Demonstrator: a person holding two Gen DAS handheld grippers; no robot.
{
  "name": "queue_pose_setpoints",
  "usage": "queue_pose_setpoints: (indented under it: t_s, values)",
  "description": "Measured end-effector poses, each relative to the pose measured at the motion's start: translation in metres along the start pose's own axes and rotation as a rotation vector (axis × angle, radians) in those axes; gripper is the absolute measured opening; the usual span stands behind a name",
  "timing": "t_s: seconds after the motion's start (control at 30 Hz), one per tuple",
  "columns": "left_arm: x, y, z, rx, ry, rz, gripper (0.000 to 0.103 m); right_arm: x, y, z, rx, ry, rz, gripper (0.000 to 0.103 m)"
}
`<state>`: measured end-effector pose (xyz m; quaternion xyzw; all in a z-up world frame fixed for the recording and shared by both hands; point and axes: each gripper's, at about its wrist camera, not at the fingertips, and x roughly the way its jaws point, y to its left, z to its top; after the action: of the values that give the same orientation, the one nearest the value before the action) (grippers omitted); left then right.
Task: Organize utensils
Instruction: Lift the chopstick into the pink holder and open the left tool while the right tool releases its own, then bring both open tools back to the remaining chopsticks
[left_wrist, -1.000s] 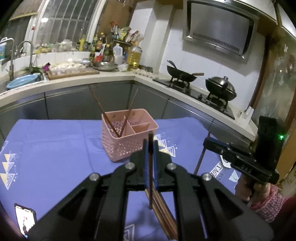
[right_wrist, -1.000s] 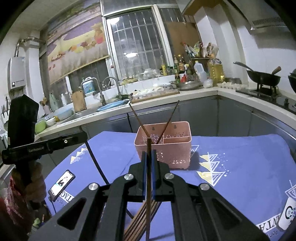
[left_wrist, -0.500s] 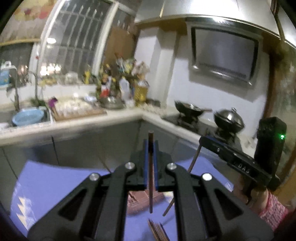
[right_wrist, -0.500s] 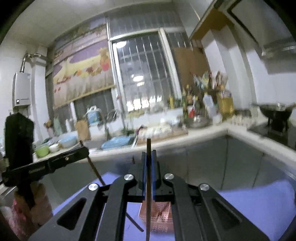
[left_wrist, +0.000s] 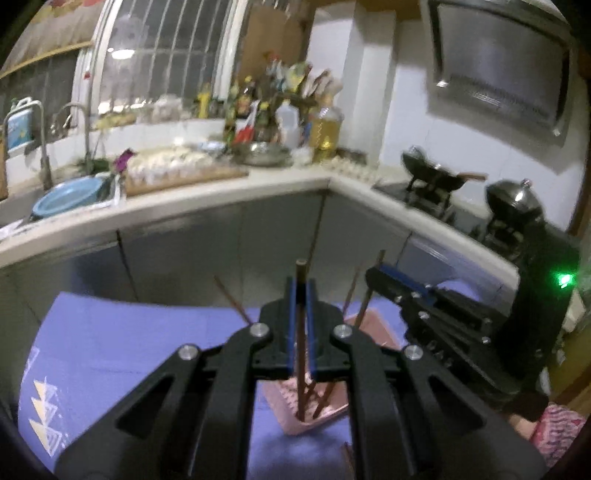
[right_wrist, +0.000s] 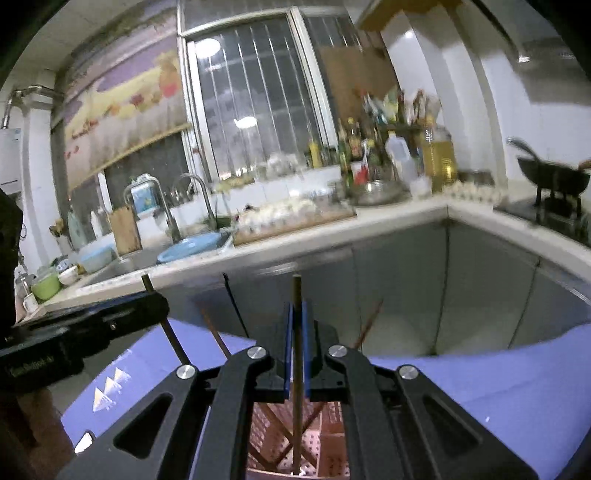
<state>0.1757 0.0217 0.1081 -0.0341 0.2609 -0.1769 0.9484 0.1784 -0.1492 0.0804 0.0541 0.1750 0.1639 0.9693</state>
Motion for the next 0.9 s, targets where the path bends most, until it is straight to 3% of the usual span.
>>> queue_pose_setpoints:
  t_s: [0.07, 0.1, 0.13, 0.17, 0.23, 0.4, 0.5, 0.6, 0.73, 0.9]
  values:
    - [0.009, 0.003, -0.006, -0.018, 0.023, 0.017, 0.012, 0.003, -0.003, -0.006, 0.026, 0.017, -0.006, 0.010]
    - [0.011, 0.004, -0.009, -0.029, 0.029, 0.021, 0.025, 0.001, -0.004, -0.006, 0.039, 0.017, -0.004, 0.015]
    - [0.009, 0.006, -0.011, -0.047, 0.019, 0.040, 0.032, -0.002, -0.006, -0.005, 0.058, 0.012, 0.003, 0.028]
    - [0.005, 0.007, -0.013, -0.061, -0.005, 0.061, 0.038, -0.008, -0.007, -0.003, 0.075, -0.001, 0.005, 0.051]
    - [-0.012, 0.006, -0.016, -0.084, -0.081, 0.111, 0.038, -0.027, -0.008, -0.001, 0.098, -0.060, 0.004, 0.061]
    - [-0.063, 0.005, -0.039, -0.114, -0.214, 0.172, 0.038, -0.087, -0.010, -0.014, 0.126, -0.154, 0.024, 0.061]
    - [-0.085, 0.005, -0.070, -0.111, -0.225, 0.162, 0.038, -0.120, -0.020, -0.049, 0.178, -0.147, 0.022, 0.061]
    - [-0.085, 0.004, -0.115, -0.078, -0.126, 0.151, 0.038, -0.129, -0.032, -0.100, 0.204, -0.015, -0.026, 0.059]
    - [-0.066, 0.006, -0.171, -0.065, 0.062, 0.111, 0.038, -0.124, -0.048, -0.174, 0.263, 0.247, -0.095, 0.038]
    - [-0.047, 0.010, -0.218, -0.106, 0.248, 0.022, 0.038, -0.120, -0.036, -0.220, 0.230, 0.444, -0.103, 0.031]
